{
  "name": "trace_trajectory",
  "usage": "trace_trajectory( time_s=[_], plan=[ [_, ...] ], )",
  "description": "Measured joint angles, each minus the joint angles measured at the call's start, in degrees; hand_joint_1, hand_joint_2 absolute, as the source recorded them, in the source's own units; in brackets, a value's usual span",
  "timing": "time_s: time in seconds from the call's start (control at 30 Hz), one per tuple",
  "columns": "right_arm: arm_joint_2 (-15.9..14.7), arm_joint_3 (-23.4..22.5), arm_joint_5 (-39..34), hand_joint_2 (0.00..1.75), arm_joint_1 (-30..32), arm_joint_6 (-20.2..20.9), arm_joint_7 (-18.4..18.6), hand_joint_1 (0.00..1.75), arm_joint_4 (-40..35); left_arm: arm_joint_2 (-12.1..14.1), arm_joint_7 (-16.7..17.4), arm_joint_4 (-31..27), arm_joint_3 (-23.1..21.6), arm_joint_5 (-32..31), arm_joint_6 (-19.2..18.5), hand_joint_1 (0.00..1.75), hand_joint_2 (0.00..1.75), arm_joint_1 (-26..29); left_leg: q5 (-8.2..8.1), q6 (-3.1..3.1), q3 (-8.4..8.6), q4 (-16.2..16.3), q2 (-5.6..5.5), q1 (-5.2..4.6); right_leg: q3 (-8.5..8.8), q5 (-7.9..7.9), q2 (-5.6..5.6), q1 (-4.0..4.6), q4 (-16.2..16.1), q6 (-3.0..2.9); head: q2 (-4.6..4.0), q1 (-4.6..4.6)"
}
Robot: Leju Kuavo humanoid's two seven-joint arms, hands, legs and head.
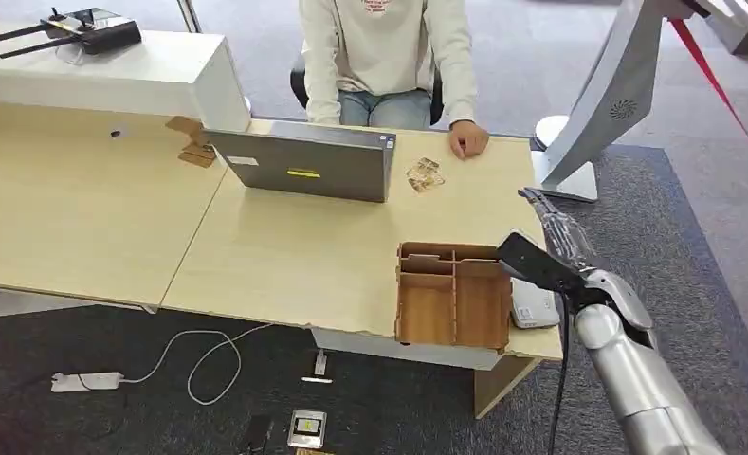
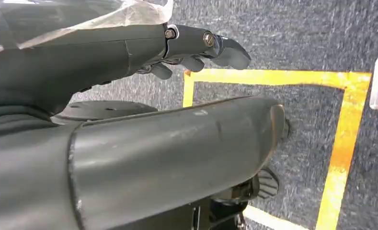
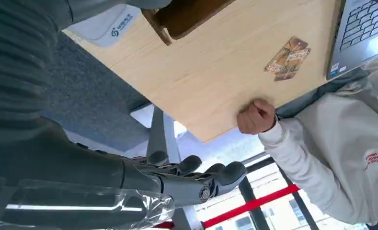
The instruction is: Pass the card to the sensor for recognition and then transmit it.
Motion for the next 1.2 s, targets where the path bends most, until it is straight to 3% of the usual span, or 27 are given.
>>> trace_trajectory(
  time_s=[0.5,0.9,1.2],
  plan=[
    [-0.1,0.0,-1.2,1.75,-0.9,0.8,-1.4,0.0,1.9,0.0,-0.2,0.0,0.0,0.6,-1.4,0.0,0.0,0.0,0.0,0.0,-0.01,0.0,0.0,0.0,0.0,0.0,0.0,-0.01,0.0,0.0,0.0,-0.02],
    [-0.2,0.4,-2.4,1.75,-0.4,4.2,-2.3,0.0,0.9,0.1,-1.5,-0.2,0.0,2.1,-1.7,0.0,0.0,0.1,0.0,0.0,0.0,0.0,0.0,0.0,-0.01,0.0,0.0,-0.02,0.0,0.0,0.0,-0.02],
    [-0.4,0.5,-1.8,1.75,2.5,4.5,0.1,0.0,-3.6,0.2,-2.4,-0.4,0.0,1.7,-1.4,0.0,0.0,0.3,0.0,0.0,0.0,0.0,0.01,0.0,0.0,0.0,0.0,-0.01,0.0,0.0,0.0,-0.02]
  ],
)
